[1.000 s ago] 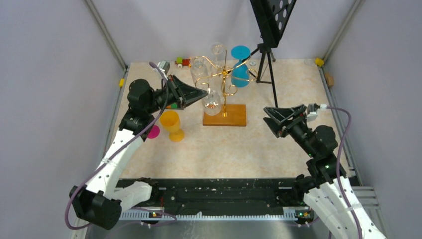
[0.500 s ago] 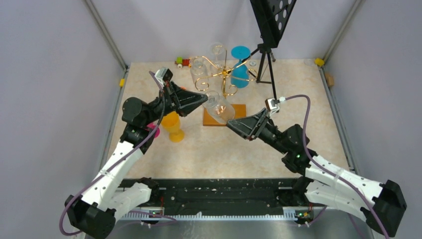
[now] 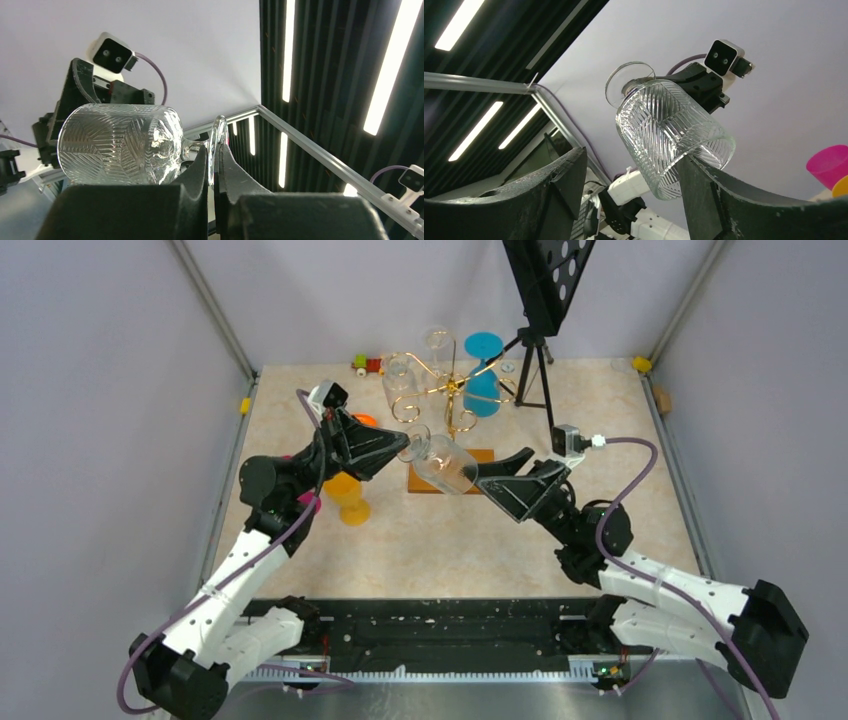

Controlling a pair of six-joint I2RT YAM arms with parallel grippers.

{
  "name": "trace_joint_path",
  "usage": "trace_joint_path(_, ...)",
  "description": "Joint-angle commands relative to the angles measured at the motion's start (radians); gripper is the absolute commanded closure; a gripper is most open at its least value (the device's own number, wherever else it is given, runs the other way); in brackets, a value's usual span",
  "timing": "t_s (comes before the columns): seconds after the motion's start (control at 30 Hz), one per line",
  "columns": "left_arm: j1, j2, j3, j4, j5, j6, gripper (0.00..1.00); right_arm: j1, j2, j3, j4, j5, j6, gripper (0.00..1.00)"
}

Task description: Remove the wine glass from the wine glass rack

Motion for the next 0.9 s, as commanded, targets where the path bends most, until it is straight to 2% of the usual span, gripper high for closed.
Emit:
trace_joint_path(0.0,-0.008,-0.02,0.031,0.109,-0.027,-0.033,1.0,0.01,0.042,0.04,0.249,-0.043,-0.029,0.38)
trace_joint_path(0.3,-0.012,-0.025,0.043,0.085,-0.03,-0.006,1.0,0.012,0.184,0.108,0.54,-0.11,0.032,0.68)
trace_joint_path(0.37,-0.013,-0.026,0.04,0.076,-0.036,0.007,1.0,0.012,0.193,0.127,0.549,-0.125,0.038,0.76)
trace_joint_path(0.47,-0.013,-0.028,0.039,0.073,-0.043,0.022,1.0,0.011,0.189,0.136,0.522,-0.122,0.035,0.98)
trace_joint_path(0.53,-0.014,-0.031,0.04,0.071,-0.051,0.039,1.0,0.012,0.179,0.131,0.509,-0.111,0.028,1.0)
trace_joint_path(0.57,-0.014,-0.036,0.042,0.063,-0.055,0.051,0.97,0.012,0.171,0.129,0.495,-0.106,0.02,1.0)
trace_joint_path(0.67,-0.013,-0.055,0.042,0.027,-0.088,0.119,0.79,0.013,0.139,0.119,0.434,-0.086,-0.008,1.0)
trace_joint_path(0.77,-0.011,-0.084,0.052,-0.042,-0.123,0.221,0.5,0.012,0.092,0.112,0.343,-0.058,-0.058,1.0)
trace_joint_path(0.87,-0.008,-0.095,0.096,-0.162,-0.125,0.385,0.36,0.013,0.031,0.118,0.182,-0.024,-0.124,1.0)
